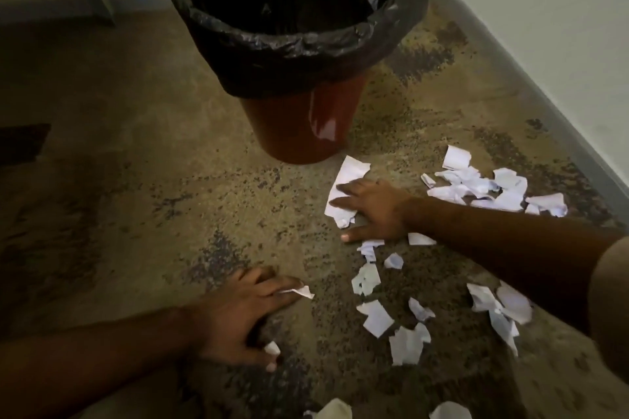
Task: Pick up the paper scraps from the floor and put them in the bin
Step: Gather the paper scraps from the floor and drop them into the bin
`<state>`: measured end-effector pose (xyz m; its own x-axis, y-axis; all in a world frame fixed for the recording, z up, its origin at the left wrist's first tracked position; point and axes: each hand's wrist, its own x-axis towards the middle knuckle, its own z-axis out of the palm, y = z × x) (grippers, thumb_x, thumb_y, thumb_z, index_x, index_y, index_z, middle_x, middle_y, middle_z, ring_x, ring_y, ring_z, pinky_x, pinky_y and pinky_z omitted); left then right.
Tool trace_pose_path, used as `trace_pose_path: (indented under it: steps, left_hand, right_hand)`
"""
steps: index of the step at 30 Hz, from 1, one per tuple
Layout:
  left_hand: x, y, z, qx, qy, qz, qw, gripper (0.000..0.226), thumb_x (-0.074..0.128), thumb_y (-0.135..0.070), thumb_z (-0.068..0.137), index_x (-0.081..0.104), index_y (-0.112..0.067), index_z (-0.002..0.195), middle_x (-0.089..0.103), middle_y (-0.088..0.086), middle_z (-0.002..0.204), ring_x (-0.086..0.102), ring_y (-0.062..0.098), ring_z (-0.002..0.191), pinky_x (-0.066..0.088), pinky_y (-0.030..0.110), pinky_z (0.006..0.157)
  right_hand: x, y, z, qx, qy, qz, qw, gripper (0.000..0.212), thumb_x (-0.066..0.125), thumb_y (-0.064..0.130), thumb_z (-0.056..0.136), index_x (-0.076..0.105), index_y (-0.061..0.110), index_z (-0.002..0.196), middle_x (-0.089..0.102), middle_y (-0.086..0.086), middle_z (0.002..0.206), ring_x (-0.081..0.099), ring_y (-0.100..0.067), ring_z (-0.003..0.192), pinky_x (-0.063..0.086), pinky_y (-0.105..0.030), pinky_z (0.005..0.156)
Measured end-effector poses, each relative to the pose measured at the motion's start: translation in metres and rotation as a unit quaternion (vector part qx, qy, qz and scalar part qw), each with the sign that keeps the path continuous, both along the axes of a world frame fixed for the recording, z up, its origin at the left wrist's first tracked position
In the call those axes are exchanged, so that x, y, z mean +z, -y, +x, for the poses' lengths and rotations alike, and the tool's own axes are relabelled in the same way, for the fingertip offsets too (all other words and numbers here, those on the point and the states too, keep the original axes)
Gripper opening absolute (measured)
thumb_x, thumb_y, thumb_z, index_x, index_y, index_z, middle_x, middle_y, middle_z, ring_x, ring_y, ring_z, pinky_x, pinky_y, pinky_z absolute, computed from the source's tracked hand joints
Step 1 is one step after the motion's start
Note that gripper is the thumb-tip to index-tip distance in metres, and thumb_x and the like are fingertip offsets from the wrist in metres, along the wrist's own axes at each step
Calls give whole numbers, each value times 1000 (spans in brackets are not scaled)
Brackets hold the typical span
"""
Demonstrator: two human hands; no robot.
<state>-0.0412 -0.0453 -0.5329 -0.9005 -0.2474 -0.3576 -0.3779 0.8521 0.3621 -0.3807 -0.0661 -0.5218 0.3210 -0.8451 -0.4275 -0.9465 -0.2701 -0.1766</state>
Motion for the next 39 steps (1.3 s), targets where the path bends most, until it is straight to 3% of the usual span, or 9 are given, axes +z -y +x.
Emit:
trace_pose_path:
  steps: [6, 12, 15, 17, 21, 25, 28, 33, 39]
  left_hand:
    - [-7, -20, 7, 85, -34, 154, 984, 97, 75, -41, 81, 10, -48, 153, 17, -17, 160, 29, 6, 143, 30, 22, 112]
    - [2, -28, -7, 69, -52, 143, 986, 60, 64, -11, 85, 48, -20, 142, 37, -5, 144, 58, 17, 120, 48, 29, 97]
    - [3, -35, -13, 70, -47, 126, 989, 69, 66, -16, 79, 45, -25, 144, 35, -9, 145, 57, 15, 119, 47, 27, 96]
    - [4, -44, -18, 86, -36, 150, 984, 86, 77, -21, 73, 38, -28, 149, 31, -11, 149, 55, 15, 124, 47, 29, 100]
    - [6, -70, -29, 76, -51, 176, 980, 109, 89, -35, 61, 32, -24, 153, 32, -5, 147, 40, 10, 133, 35, 19, 110]
    - [13, -95, -41, 66, -45, 175, 981, 114, 89, -48, 59, 31, -22, 153, 32, 1, 148, 36, 17, 138, 35, 31, 114]
    - [14, -114, -49, 50, -19, 146, 988, 115, 88, -48, 60, 27, -24, 154, 28, 0, 151, 33, 18, 138, 32, 28, 115]
    - [12, -136, -64, 38, 4, 83, 996, 70, 81, -32, 73, 51, -16, 134, 36, 2, 142, 44, 25, 126, 42, 35, 104]
    - [8, -128, -69, 84, -18, 139, 987, 29, 72, -11, 79, 69, -13, 107, 60, 5, 120, 56, 21, 111, 45, 28, 94]
  right_hand:
    - [8, -70, -25, -41, -35, 40, 998, 87, 28, 89, 74, 19, 45, 149, 15, -1, 163, 12, -28, 149, 13, -63, 114]
    - [14, -109, 8, 22, -15, 82, 996, 99, 42, 92, 65, -4, 56, 146, 6, -7, 164, 7, -33, 148, 13, -63, 114]
    - [15, -123, 25, 124, -49, 93, 987, 102, 49, 87, 66, -10, 59, 143, 1, -13, 164, 7, -38, 147, 15, -63, 112]
    - [12, -132, 29, 168, -73, 88, 979, 93, 52, 79, 75, -1, 54, 148, 0, -14, 163, 7, -39, 147, 18, -62, 111]
    - [14, -143, 32, 189, -60, 93, 976, 73, 56, 58, 88, 20, 45, 150, 9, -16, 160, 11, -37, 144, 21, -57, 112]
    - [20, -152, 35, 218, -42, 82, 971, 61, 58, 39, 93, 32, 37, 147, 23, -18, 152, 24, -36, 136, 37, -49, 103]
    - [23, -162, 38, 224, -41, 91, 969, 50, 54, 31, 94, 40, 32, 142, 30, -16, 145, 29, -34, 131, 45, -47, 91]
    - [29, -169, 42, 206, -12, 130, 970, 33, 56, 19, 93, 57, 13, 125, 41, -16, 135, 38, -32, 123, 41, -42, 89]
    - [39, -159, 29, 77, 51, 102, 990, 20, 60, 7, 88, 67, 5, 107, 54, -15, 122, 49, -26, 113, 36, -29, 90]
